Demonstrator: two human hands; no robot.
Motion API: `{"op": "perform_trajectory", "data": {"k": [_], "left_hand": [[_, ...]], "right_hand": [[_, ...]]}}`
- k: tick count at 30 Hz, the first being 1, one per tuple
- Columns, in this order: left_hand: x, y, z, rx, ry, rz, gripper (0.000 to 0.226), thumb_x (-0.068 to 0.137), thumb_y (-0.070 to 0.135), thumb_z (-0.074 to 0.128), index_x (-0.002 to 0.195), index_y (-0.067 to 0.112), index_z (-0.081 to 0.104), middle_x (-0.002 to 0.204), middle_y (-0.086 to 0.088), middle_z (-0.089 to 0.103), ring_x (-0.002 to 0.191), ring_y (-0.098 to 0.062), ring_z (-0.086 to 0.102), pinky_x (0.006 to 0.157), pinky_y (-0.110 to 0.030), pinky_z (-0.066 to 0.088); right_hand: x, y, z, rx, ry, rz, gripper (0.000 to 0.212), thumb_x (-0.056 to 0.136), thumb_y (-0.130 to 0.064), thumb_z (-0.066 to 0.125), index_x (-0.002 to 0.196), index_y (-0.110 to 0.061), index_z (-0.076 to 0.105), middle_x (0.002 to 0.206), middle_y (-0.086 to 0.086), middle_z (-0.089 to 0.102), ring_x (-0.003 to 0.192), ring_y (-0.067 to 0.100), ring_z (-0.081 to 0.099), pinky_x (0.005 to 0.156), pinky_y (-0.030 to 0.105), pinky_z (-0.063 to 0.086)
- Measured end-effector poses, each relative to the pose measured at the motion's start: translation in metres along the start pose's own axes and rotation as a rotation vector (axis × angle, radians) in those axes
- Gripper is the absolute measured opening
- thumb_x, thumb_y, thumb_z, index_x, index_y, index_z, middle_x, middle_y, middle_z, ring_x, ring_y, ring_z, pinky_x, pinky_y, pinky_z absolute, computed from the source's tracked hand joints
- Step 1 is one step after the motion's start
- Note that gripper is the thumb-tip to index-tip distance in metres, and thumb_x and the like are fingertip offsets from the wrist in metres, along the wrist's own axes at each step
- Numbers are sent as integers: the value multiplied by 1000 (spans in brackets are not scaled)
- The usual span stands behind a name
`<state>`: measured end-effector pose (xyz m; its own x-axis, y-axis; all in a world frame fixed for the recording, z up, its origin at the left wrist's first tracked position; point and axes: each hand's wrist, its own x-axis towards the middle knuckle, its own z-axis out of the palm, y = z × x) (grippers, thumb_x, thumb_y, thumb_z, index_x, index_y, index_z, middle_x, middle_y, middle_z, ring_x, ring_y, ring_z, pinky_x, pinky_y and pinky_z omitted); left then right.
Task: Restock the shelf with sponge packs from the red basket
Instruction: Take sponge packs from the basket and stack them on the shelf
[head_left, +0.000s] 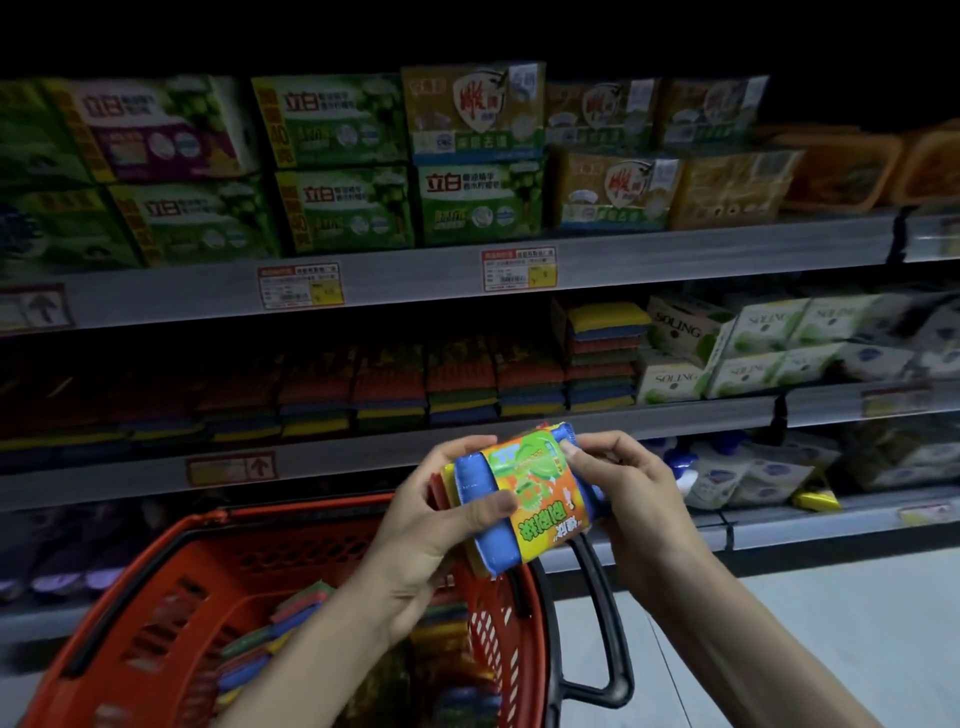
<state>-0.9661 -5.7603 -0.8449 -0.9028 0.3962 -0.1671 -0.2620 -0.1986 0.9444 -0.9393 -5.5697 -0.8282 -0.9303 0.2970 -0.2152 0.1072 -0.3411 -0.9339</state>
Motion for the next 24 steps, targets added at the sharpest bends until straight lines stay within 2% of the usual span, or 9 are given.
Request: {"op": "perform_trajectory", "data": {"k": [3, 5, 7, 9, 13, 16, 19, 21, 24], "left_hand": [[2, -4, 0, -61, 31, -32, 92, 41, 40, 103, 123, 21, 66, 121, -11, 74, 110, -34, 72, 87, -46, 60], [4, -7, 1, -98, 47, -43, 93, 46, 40, 101, 128, 17, 62, 123, -11, 73, 112, -34, 71, 93, -50, 58], [6, -7, 2, -166, 75, -57, 87, 58, 34, 92, 134, 14, 56, 128, -14, 71, 116, -36, 69, 100, -56, 54], [8, -5, 3, -247, 114, -72, 88, 62, 32, 88, 139, 13, 52, 130, -16, 69, 117, -37, 68, 95, -55, 57], [9, 4, 6, -321, 157, -84, 72, 74, 34, 85, 138, 18, 57, 125, -13, 72, 116, -36, 69, 105, -56, 50], [10, 12, 4, -259, 179, -113, 63, 74, 41, 81, 131, 19, 64, 120, -10, 75, 111, -31, 72, 90, -43, 58], [17, 24, -1, -104, 177, -121, 71, 69, 41, 84, 130, 15, 63, 115, -10, 77, 95, -26, 74, 71, -35, 58], [23, 32, -6, -25, 192, -126, 75, 65, 41, 89, 129, 12, 62, 111, -11, 77, 88, -24, 74, 73, -37, 59], [32, 43, -7, 36, 219, -77, 80, 58, 49, 91, 123, 11, 65, 105, -11, 78, 86, -26, 73, 89, -53, 59]], "right_hand": [[0, -1, 1, 16, 3, 41, 19, 87, -7, 74, 101, 4, 67, 83, 19, 73, 61, 22, 70, 48, 31, 54], [1, -2, 1, -1, -1, 49, 16, 86, -11, 76, 98, -1, 70, 81, 16, 74, 60, 20, 69, 48, 28, 52], [3, -3, 0, -28, -32, 62, 18, 86, -20, 78, 97, -6, 73, 90, 16, 76, 70, 22, 71, 64, 34, 52], [6, -2, 0, -12, -59, 88, 24, 89, -25, 74, 106, -8, 74, 103, 17, 77, 86, 25, 71, 80, 43, 50], [3, 0, 2, -13, -103, 109, 33, 96, -34, 65, 120, -12, 70, 106, 7, 78, 103, 22, 74, 101, 42, 55], [4, -2, 0, -16, -106, 66, 34, 94, -37, 66, 123, -21, 70, 111, 6, 77, 111, 29, 71, 102, 47, 54], [4, -8, -4, -123, -167, -10, 34, 94, -29, 66, 127, -35, 66, 120, 4, 75, 112, 29, 70, 101, 50, 54], [5, -12, -8, -156, -226, -13, 44, 91, -21, 68, 131, -40, 63, 118, 6, 75, 109, 29, 72, 98, 50, 55], [5, -12, -11, -168, -275, 20, 50, 80, -16, 78, 125, -35, 68, 115, 14, 74, 105, 32, 73, 92, 46, 59]]}}
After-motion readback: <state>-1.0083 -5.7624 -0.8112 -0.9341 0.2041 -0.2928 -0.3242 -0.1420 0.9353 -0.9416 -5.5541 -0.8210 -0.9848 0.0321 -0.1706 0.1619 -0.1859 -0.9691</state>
